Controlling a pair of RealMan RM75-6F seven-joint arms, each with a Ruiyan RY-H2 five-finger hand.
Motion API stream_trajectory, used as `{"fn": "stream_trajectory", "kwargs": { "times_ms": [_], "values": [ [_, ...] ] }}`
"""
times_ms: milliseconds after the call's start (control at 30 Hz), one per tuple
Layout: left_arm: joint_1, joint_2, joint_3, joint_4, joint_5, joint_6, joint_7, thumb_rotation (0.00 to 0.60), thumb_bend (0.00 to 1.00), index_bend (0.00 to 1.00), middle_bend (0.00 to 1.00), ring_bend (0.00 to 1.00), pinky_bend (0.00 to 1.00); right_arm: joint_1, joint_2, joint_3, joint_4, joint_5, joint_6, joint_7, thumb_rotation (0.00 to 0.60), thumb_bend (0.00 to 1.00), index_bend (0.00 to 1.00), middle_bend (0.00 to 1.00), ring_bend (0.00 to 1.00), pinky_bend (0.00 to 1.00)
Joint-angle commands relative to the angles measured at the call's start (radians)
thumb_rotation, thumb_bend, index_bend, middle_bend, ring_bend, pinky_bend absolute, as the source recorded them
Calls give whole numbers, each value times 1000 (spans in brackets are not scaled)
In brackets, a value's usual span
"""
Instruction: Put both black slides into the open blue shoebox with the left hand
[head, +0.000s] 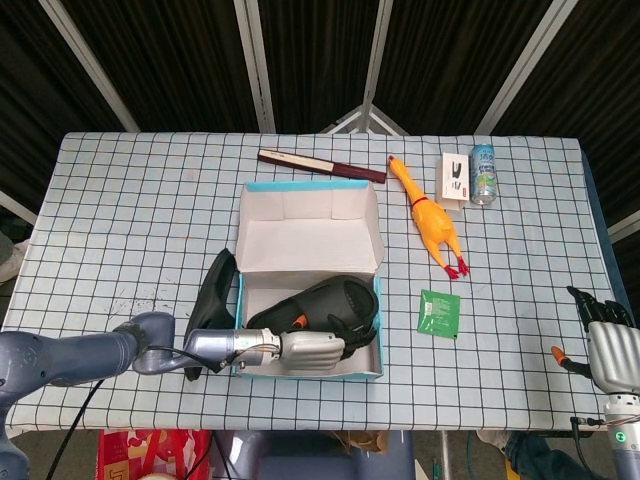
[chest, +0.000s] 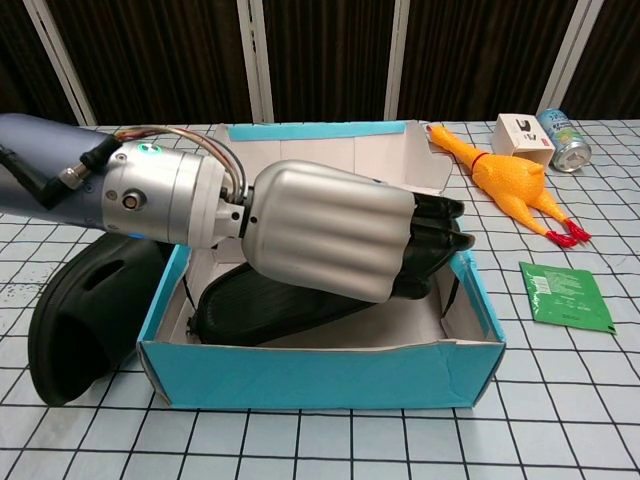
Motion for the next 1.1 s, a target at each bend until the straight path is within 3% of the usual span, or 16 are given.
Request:
{"fn": "stream_trajectory", "kwargs": {
  "times_ms": [33,333,567,733,800,900,1100],
  "values": [
    [11,6,5,-16,-10,3,-21,600,143,246,481,105,159,0,0,0,0,-1,0,1,600,226,132,191,243,148],
    [46,77,-6,-151,-87,11,-142,598,87,245,481,106,159,1,1,0,0,-2,0,1,600,226,132,191,242,148],
    [81,171,-38,-273,-163,1,-158,435,9,242,463,106,158,-1,1,-1,-3,-7,4,2,600,225,132,192,243,148],
    [99,203,-60,-317,-206,-16,-147,411,15,235,452,110,159,1,1,-3,-7,-5,-1,-6,600,226,132,191,243,148],
    [115,192,-74,-323,-240,-9,-159,441,51,237,455,125,164,2,1,-3,-9,-4,-3,-9,600,226,132,191,242,148],
    [175,135,-109,-328,-334,51,-189,591,83,253,466,150,172,1,2,-3,-9,0,-6,-8,600,226,132,191,243,148],
    [247,33,-168,-343,-534,90,-251,600,88,306,488,202,196,1,4,-1,-10,6,-7,-8,600,225,132,191,242,148]
  ]
}}
